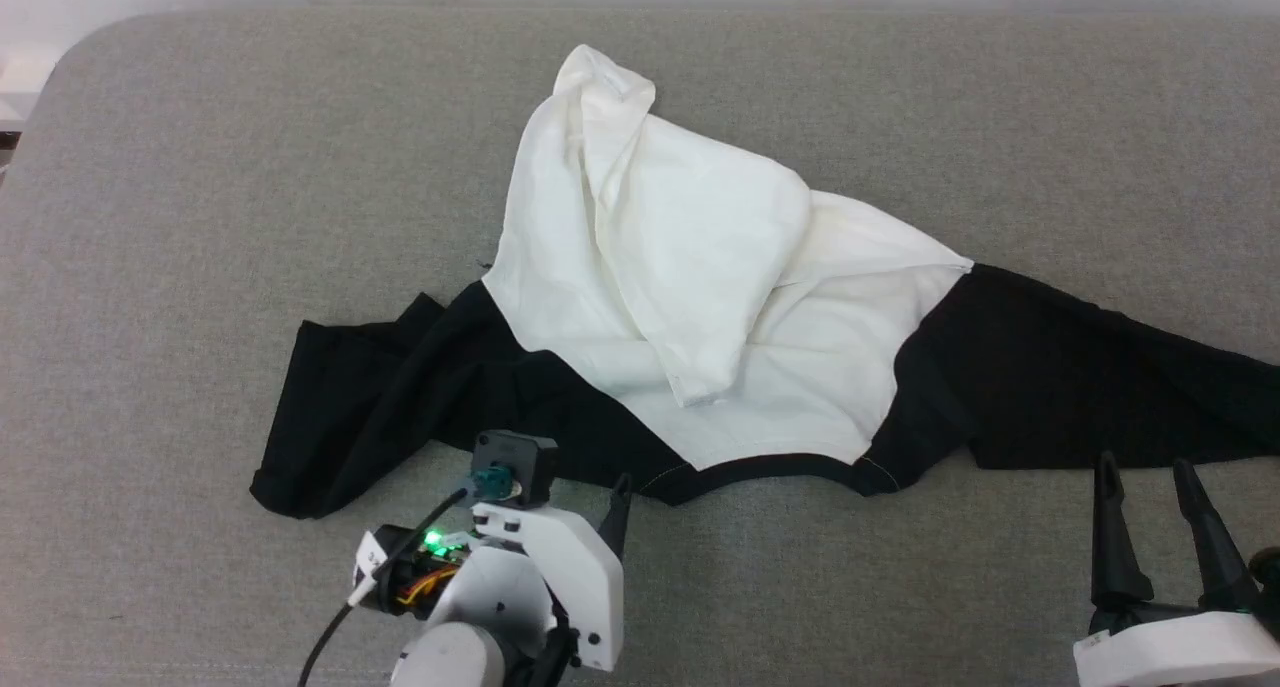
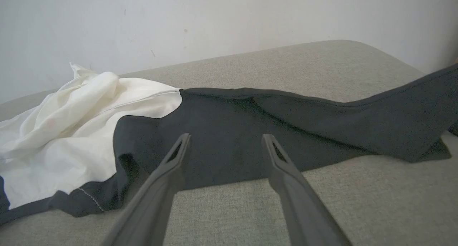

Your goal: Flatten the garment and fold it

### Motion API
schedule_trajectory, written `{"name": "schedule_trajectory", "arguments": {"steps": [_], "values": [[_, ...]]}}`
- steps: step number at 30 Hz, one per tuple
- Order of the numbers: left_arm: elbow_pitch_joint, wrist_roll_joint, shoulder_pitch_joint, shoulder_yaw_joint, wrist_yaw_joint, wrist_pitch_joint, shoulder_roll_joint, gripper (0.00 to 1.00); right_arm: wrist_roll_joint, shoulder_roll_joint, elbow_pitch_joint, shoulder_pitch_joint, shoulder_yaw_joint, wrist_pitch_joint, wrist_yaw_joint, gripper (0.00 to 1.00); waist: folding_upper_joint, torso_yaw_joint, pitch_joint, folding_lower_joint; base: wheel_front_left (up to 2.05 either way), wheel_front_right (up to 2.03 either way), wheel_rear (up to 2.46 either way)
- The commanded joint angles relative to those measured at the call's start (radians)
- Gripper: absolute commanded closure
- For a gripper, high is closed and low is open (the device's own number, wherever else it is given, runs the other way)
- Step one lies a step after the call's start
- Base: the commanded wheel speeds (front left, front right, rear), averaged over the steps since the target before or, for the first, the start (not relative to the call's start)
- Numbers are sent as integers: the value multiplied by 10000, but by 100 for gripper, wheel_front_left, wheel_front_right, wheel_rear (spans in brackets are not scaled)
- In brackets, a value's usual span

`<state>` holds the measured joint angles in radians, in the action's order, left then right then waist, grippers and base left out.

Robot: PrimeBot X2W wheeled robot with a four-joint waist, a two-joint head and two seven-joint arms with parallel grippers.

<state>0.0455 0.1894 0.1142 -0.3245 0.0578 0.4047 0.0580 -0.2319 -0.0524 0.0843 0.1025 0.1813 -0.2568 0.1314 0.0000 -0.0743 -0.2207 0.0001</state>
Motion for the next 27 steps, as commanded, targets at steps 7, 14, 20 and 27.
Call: {"name": "schedule_trajectory", "arguments": {"steps": [7,14,20,27], "values": [[152,75,218,-533,127,-304,-60,0,-68,22,96,-135,-167,-47,-7,0,0,23,6,-1,0,0,0],[689,-75,577,-895,93,-567,-57,0,19,22,161,-116,-201,-48,-7,0,0,63,-54,-1,0,0,0],[1807,-197,1137,-1082,60,-472,-42,0,90,22,152,-223,-212,-48,-7,0,0,189,-267,-1,0,0,0],[3312,-131,1772,-1140,313,-631,-58,0,77,22,202,-393,-143,-49,-7,0,0,410,-472,-1,0,0,0]]}}
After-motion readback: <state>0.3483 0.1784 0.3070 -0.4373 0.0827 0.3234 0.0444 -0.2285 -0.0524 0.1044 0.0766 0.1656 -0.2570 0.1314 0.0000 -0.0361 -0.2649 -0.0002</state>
